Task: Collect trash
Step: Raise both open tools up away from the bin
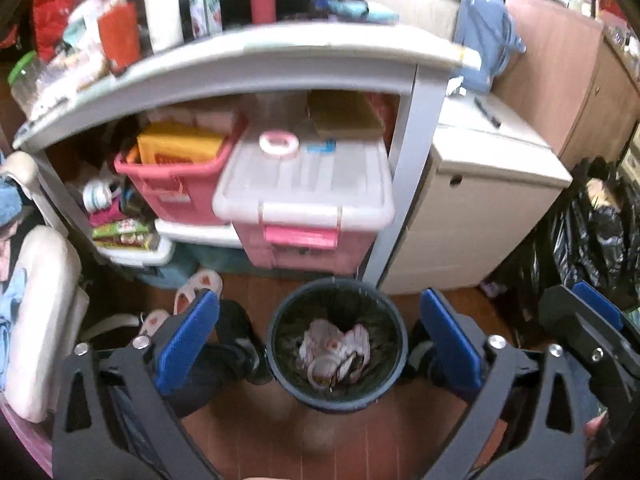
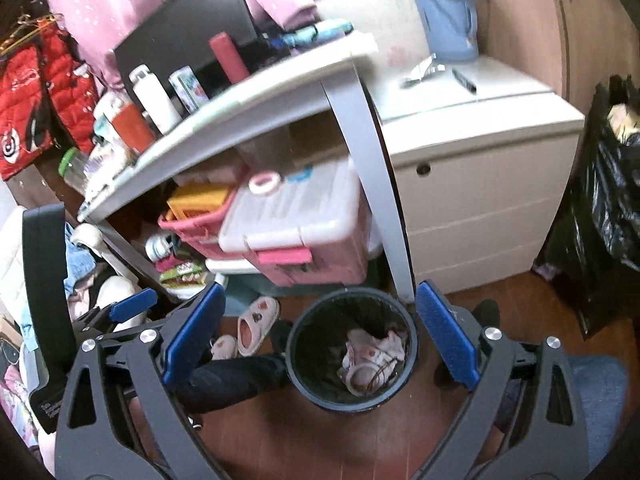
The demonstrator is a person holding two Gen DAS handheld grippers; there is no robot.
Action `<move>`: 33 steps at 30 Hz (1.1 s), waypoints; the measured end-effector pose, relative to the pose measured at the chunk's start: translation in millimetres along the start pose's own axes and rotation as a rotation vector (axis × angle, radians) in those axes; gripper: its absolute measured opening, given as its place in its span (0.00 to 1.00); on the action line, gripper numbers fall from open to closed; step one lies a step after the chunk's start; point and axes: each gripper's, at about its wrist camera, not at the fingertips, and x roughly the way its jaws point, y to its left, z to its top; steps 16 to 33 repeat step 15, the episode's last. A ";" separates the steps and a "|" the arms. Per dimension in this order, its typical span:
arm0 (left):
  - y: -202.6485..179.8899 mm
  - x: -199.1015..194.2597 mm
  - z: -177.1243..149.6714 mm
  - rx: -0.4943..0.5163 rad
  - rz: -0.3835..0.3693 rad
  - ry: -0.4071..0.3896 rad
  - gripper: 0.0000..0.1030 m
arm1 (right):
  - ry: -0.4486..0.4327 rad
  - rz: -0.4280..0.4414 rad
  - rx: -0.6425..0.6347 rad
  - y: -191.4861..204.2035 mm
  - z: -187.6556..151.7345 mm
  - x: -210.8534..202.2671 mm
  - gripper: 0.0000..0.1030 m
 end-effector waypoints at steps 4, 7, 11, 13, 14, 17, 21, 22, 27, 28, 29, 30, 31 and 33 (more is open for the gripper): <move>-4.3 -24.1 8.4 0.023 0.009 -0.072 0.95 | -0.044 0.014 -0.012 8.1 5.9 -21.0 0.93; -2.7 -36.3 14.0 0.009 0.003 -0.091 0.95 | -0.073 0.018 -0.023 13.8 8.8 -34.7 0.94; -1.4 -47.7 17.8 0.004 -0.017 -0.094 0.95 | -0.102 0.026 -0.032 21.1 12.6 -48.5 0.94; -2.0 -52.3 19.0 0.002 -0.017 -0.096 0.95 | -0.115 0.033 -0.033 23.4 14.2 -54.2 0.95; -2.2 -53.1 19.6 0.001 -0.017 -0.097 0.95 | -0.122 0.036 -0.034 24.5 15.2 -56.8 0.95; -2.4 -55.1 20.3 -0.001 -0.016 -0.098 0.95 | -0.127 0.038 -0.036 25.5 15.6 -58.9 0.95; -2.4 -55.1 20.3 -0.001 -0.016 -0.098 0.95 | -0.127 0.038 -0.036 25.5 15.6 -58.9 0.95; -2.4 -55.1 20.3 -0.001 -0.016 -0.098 0.95 | -0.127 0.038 -0.036 25.5 15.6 -58.9 0.95; -2.4 -55.1 20.3 -0.001 -0.016 -0.098 0.95 | -0.127 0.038 -0.036 25.5 15.6 -58.9 0.95; -2.4 -55.1 20.3 -0.001 -0.016 -0.098 0.95 | -0.127 0.038 -0.036 25.5 15.6 -58.9 0.95; -2.4 -55.1 20.3 -0.001 -0.016 -0.098 0.95 | -0.127 0.038 -0.036 25.5 15.6 -58.9 0.95; -2.4 -55.1 20.3 -0.001 -0.016 -0.098 0.95 | -0.127 0.038 -0.036 25.5 15.6 -58.9 0.95; -2.4 -55.1 20.3 -0.001 -0.016 -0.098 0.95 | -0.127 0.038 -0.036 25.5 15.6 -58.9 0.95; -2.4 -55.1 20.3 -0.001 -0.016 -0.098 0.95 | -0.127 0.038 -0.036 25.5 15.6 -58.9 0.95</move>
